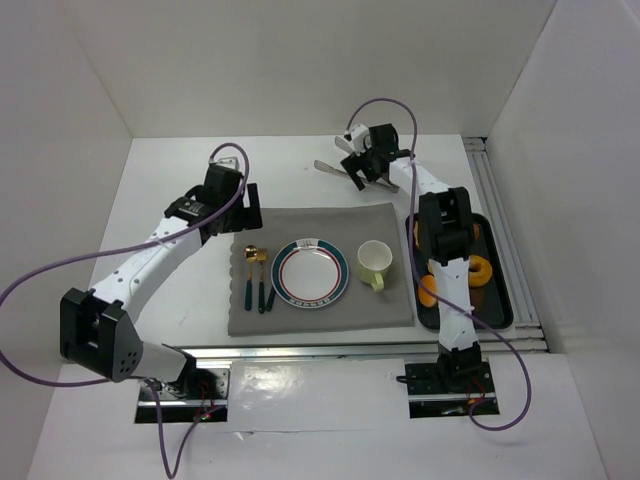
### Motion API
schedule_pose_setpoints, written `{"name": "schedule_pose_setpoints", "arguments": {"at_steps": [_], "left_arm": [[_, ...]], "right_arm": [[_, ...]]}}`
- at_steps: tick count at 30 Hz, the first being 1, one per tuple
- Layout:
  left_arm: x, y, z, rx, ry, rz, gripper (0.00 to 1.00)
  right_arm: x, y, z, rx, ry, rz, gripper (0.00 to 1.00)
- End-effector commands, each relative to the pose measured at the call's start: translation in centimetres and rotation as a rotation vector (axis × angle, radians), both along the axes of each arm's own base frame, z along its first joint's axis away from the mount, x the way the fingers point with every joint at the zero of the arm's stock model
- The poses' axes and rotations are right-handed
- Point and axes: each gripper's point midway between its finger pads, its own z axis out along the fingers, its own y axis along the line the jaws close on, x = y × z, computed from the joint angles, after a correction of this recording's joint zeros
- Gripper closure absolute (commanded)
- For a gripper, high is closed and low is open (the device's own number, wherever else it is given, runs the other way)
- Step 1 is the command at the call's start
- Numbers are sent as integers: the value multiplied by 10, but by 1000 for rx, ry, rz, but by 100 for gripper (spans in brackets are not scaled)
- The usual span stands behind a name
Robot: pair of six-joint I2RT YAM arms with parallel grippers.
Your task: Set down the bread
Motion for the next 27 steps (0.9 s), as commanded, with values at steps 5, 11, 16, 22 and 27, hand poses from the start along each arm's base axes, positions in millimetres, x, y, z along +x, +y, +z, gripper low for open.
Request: {"name": "schedule_pose_setpoints", "arguments": {"at_steps": [5, 11, 16, 22, 27], "left_arm": [[13, -4, 10, 9, -18, -3, 0], [16, -5, 9, 12, -8, -3, 0], [16, -9, 4, 3, 17, -19, 0], [18, -9, -1, 13, 40, -6, 0], [18, -13, -4, 10, 49, -8, 0]], "right_arm": [[23, -17, -13, 19, -12, 42, 0], [29, -20, -18, 96, -9, 103, 0], [30, -2, -22, 154, 9, 191, 0], [15, 14, -24, 263, 68, 272, 1], [4, 22, -29, 159, 58, 220, 11]]}}
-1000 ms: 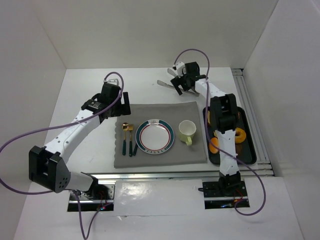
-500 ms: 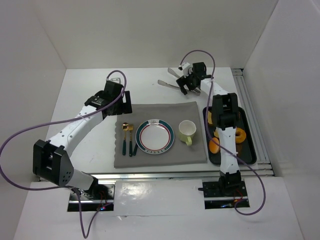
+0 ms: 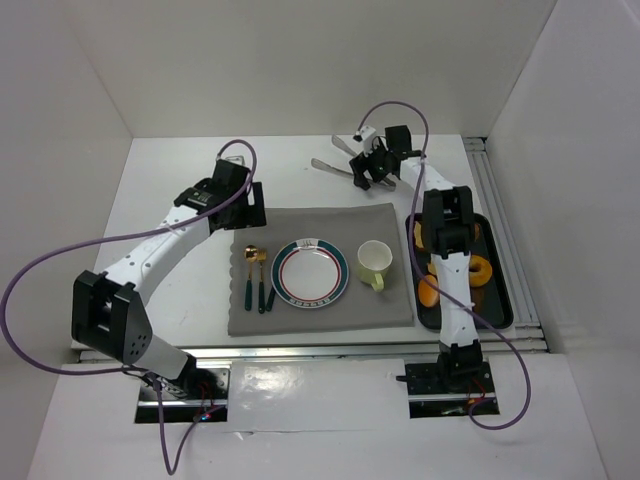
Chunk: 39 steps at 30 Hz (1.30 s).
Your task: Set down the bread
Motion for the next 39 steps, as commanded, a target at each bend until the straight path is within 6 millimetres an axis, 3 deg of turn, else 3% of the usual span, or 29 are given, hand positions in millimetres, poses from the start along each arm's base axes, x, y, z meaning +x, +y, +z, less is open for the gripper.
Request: {"name": "schedule_pose_setpoints", "arguments": {"at_steps": [1, 3, 4, 6, 7, 8, 9, 11, 15, 17, 18, 20, 21, 23, 25, 26, 28, 29, 31, 32, 33, 35, 37, 38, 39], "left_arm": [[7, -6, 9, -12, -20, 0, 0], [7, -6, 5, -8, -10, 0, 0], [7, -6, 5, -8, -10, 0, 0], [7, -8, 2, -12, 1, -6, 0], [7, -8, 2, -12, 1, -6, 0], [7, -8, 2, -12, 1, -6, 0], [7, -8, 2, -12, 1, -6, 0], [7, -8, 2, -12, 1, -6, 0], [7, -8, -1, -9, 9, -6, 0], [7, -8, -1, -9, 9, -6, 0], [7, -8, -1, -9, 9, -6, 0], [7, -8, -1, -9, 9, -6, 0], [7, -8, -1, -9, 9, -6, 0], [8, -7, -1, -10, 7, 9, 0], [8, -5, 3, -13, -7, 24, 0], [7, -5, 8, -18, -19, 24, 0], [7, -3, 12, -16, -33, 29, 0], [6, -3, 17, -21, -46, 29, 0], [6, -1, 22, -19, -60, 35, 0], [5, -1, 28, -25, -74, 35, 0], [5, -1, 28, -25, -75, 35, 0], [4, 0, 32, -29, -86, 35, 0], [2, 0, 43, -41, -114, 35, 0], [2, 1, 43, -33, -114, 26, 0], [0, 0, 48, -44, -124, 20, 0]], "right_arm": [[-15, 11, 3, -42, 7, -17, 12], [-24, 16, -1, -27, 22, -26, 18], [-20, 16, 8, -23, 0, -40, 22], [-24, 24, 2, -12, 14, -16, 29], [-20, 25, 8, -2, 4, -24, 29], [-19, 26, 3, -2, 9, -24, 25], [-14, 27, 2, -1, 3, -24, 11], [-13, 33, -3, 5, 8, -21, 2], [-3, 34, -10, 16, 4, -47, 0], [-2, 35, -12, 22, 8, -52, 20], [-4, 40, -12, 27, 13, -49, 34], [-2, 41, 2, 39, -3, -55, 61], [-5, 47, 6, 41, -11, -46, 66], [-3, 53, 38, 53, -75, -54, 66], [-4, 49, 52, 36, -113, -99, 67], [-3, 46, 82, 50, -164, -123, 69], [-4, 49, 105, 45, -217, -179, 70], [-5, 46, 135, 66, -258, -206, 70], [-13, 45, 150, 69, -273, -266, 70], [-17, 40, 180, 93, -318, -299, 70], [-21, 39, 190, 110, -322, -339, 70], [-32, 23, 221, 108, -364, -450, 72], [-43, 3, 234, 117, -348, -579, 68], [-54, -6, 257, 142, -363, -628, 68], [-63, -12, 259, 169, -333, -690, 68]]}}
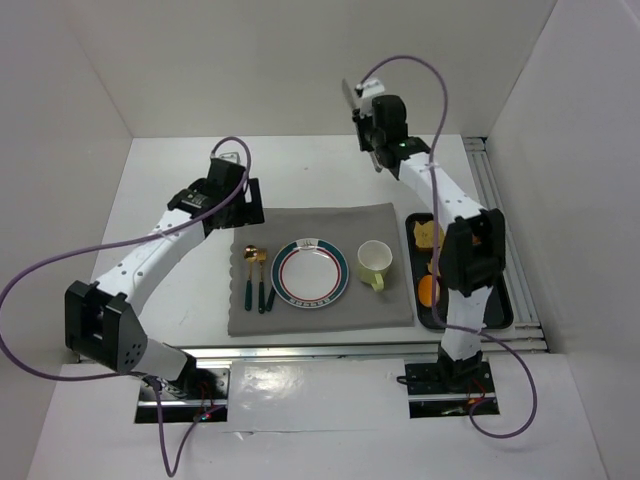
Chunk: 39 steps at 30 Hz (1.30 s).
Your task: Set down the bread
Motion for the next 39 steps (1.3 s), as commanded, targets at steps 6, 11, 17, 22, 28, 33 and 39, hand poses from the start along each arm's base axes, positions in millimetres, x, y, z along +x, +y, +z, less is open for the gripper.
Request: {"name": "schedule_pose_setpoints", "arguments": {"at_steps": [6, 11, 17, 22, 28, 33, 39], "left_arm": [[-6, -5, 57, -60, -136, -46, 0], [-22, -6, 48, -83, -103, -65, 0], [-32, 15, 4, -84, 43, 92, 7], [-44, 21, -24, -112, 140, 133, 8], [-49, 27, -41, -127, 191, 156, 5], [-44, 29, -69, -145, 254, 181, 4], [-17, 29, -97, -180, 319, 224, 4]], "right_arm": [[-126, -80, 60, 185, 91, -422, 68], [-219, -98, 21, 198, 208, -498, 72], [-298, -130, 10, 314, 284, -672, 72], [-347, -143, -8, 313, 418, -756, 70], [-402, -145, -26, 378, 558, -810, 48], [-419, -126, -32, 494, 632, -755, 44], [-432, -122, -50, 520, 689, -760, 44]]}}
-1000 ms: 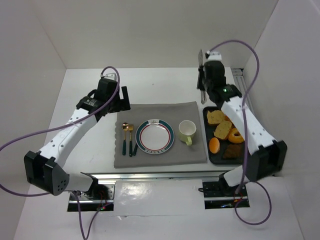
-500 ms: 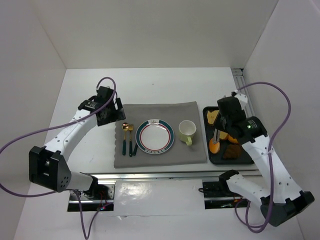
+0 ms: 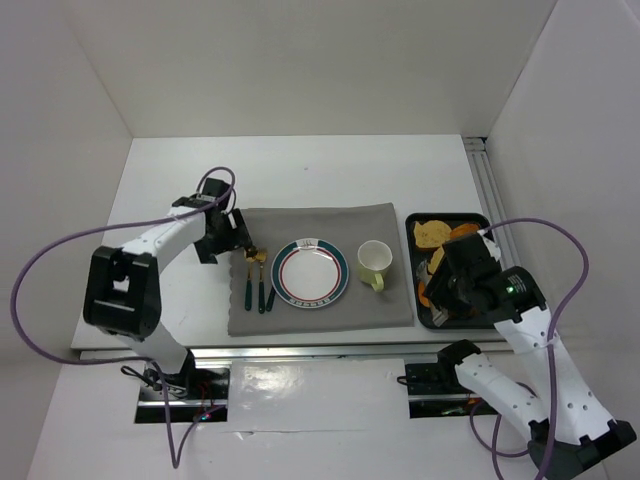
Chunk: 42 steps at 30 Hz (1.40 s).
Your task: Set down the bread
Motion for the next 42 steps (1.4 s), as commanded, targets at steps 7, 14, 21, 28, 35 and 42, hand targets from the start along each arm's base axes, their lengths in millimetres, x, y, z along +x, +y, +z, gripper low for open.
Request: {"name": "schedule_pose_setpoints", "arguments": {"at_steps": [7, 14, 21, 28, 35, 42], "left_arm": [[41, -22, -16, -121, 13, -7, 4], [65, -32, -29, -162, 22, -36, 4], [67, -32, -34, -159, 34, -35, 6], [65, -20, -22, -103, 3, -1, 0], [71, -15, 11, -79, -62, 1, 0], [78, -17, 43, -95, -138, -15, 0]], "right_arm": [[-8, 3, -6, 36, 34, -29, 44], [-1, -4, 2, 21, -6, -79, 44], [3, -9, 9, 10, -42, -111, 44], [1, -13, -2, 2, -16, -153, 44], [-5, -6, -13, 43, 31, -170, 44], [-6, -4, -23, 32, 84, -166, 43]]}}
